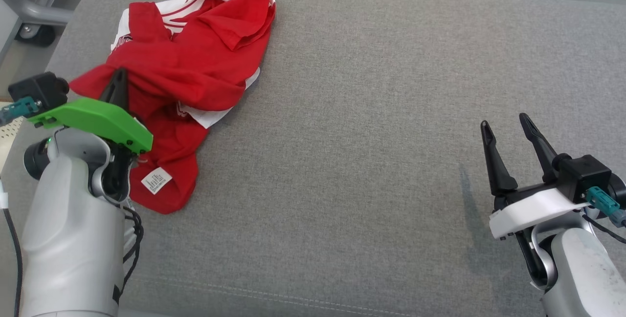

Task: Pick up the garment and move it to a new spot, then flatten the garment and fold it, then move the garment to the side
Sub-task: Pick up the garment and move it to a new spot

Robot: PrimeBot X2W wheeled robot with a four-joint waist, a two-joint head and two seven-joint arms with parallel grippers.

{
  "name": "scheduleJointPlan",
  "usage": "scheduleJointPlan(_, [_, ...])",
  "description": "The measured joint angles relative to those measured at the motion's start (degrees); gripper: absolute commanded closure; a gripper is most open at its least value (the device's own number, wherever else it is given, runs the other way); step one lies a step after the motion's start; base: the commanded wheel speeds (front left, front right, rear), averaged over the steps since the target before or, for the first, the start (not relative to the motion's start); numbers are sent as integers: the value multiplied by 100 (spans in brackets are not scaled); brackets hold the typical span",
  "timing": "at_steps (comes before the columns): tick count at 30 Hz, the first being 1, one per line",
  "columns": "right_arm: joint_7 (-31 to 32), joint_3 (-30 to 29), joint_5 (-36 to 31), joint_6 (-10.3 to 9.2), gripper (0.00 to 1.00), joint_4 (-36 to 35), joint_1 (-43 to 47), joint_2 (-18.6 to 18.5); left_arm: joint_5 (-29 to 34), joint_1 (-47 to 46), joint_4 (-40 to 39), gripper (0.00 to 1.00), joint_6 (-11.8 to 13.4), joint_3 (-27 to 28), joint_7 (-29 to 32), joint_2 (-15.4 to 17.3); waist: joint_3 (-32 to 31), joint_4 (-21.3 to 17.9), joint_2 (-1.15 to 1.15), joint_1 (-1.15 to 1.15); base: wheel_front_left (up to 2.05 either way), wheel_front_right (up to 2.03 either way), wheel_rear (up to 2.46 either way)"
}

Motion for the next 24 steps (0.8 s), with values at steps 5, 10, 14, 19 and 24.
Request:
scheduleJointPlan(5, [0,15,10,2,0,32,1,33,73,-309,-250,100,-32,-220,-54,-22,-85,-15,0,0,0,0,0])
scheduleJointPlan(10, [0,99,20,19,0,54,1,156,94,-703,-619,100,-64,-515,-46,-59,-164,-95,0,0,0,0,0])
scheduleJointPlan(14, [0,153,25,47,0,67,1,189,124,-986,-881,100,-103,-931,119,-110,-221,-226,0,0,0,0,0])
scheduleJointPlan(19, [0,170,56,47,0,67,1,277,113,-1250,-1177,100,-113,-1445,367,-225,-272,-471,0,0,0,0,0])
scheduleJointPlan(24, [0,153,109,43,0,68,15,344,-149,-1334,-1538,100,-113,-2181,638,-243,-313,-788,0,0,0,0,0])
